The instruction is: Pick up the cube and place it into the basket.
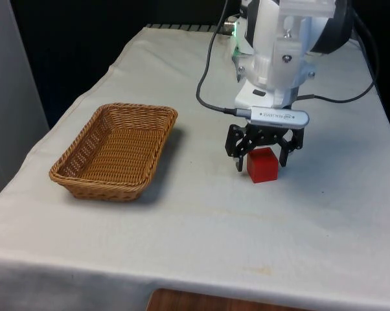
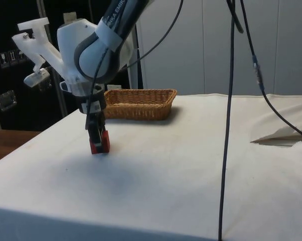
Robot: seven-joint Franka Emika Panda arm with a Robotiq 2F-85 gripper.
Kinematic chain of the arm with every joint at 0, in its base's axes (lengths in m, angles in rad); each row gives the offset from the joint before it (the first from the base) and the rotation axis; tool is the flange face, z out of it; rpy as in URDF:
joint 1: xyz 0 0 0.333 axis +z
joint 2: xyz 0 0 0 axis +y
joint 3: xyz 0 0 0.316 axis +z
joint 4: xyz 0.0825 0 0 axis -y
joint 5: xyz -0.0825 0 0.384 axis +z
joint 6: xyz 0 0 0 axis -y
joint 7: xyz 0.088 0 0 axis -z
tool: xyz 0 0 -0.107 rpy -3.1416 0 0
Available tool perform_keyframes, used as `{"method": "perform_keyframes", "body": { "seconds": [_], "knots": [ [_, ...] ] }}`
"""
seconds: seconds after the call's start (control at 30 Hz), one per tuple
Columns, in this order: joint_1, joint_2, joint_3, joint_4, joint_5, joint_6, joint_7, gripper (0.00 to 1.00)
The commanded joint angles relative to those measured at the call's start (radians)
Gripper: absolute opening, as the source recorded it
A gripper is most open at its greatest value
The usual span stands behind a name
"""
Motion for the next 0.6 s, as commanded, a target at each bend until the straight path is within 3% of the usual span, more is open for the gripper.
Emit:
{"method": "perform_keyframes", "body": {
  "seconds": [0.0,0.03,0.1,0.13,0.23,0.27,0.3,0.57],
  "knots": [
    [0.000,0.001,0.000,0.000,0.000,0.000,0.000,0.96],
    [-0.002,0.004,0.002,0.000,0.003,0.011,-0.002,0.96],
    [-0.002,0.005,0.002,0.000,0.003,0.011,-0.002,0.79],
    [-0.002,0.005,0.002,0.000,0.003,0.011,-0.002,0.57],
    [-0.002,0.006,0.002,0.000,0.003,0.012,-0.002,0.23],
    [-0.002,0.006,0.002,0.000,0.003,0.012,-0.002,0.07],
    [-0.002,0.006,0.002,0.000,0.003,0.012,-0.002,0.00],
    [-0.002,0.006,0.002,0.001,0.003,0.012,-0.002,0.00]
  ]
}}
